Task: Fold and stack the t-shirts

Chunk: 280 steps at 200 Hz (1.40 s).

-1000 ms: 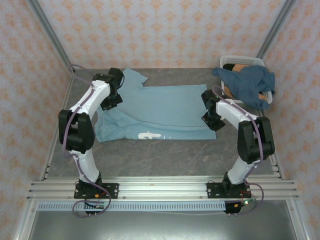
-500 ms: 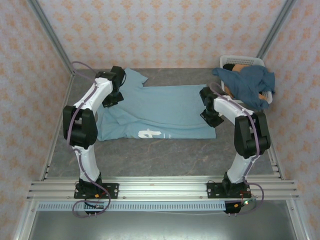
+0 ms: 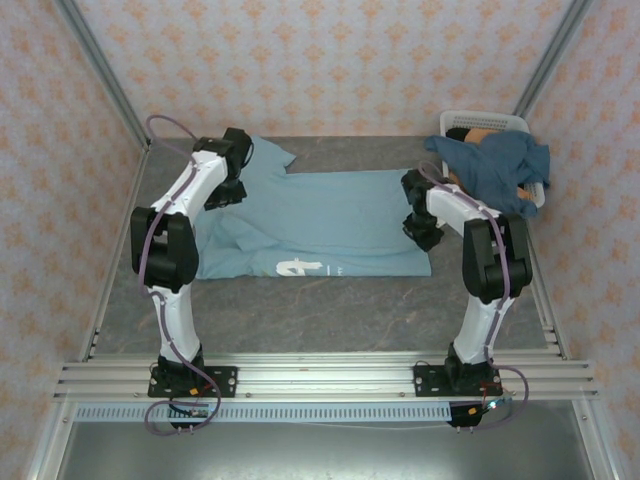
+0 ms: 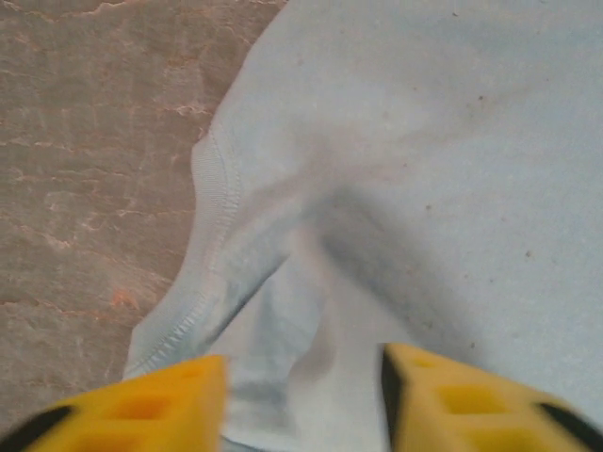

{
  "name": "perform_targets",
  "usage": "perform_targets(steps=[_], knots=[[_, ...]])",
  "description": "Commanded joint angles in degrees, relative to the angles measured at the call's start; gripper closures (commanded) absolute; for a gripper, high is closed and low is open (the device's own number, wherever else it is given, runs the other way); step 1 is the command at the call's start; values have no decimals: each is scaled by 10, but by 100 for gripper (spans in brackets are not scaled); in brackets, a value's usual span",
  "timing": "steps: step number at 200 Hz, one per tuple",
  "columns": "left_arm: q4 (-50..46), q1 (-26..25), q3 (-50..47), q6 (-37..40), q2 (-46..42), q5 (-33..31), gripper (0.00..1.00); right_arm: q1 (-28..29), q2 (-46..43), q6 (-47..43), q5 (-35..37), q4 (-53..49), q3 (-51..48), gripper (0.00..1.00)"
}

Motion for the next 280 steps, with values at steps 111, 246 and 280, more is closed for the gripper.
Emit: perform_targets(steps=[111,246,280], knots=[[70,165,-422,-66,-274,256,37,-18,-243,-85,-76,4,-214,41],[207,165,-497,-127,-240,225,52,-47,-211,-41,-125,101,-280,46],[210,165,-488,-131,-227,192,79,-48,-202,-35,-127,109,-273,49]])
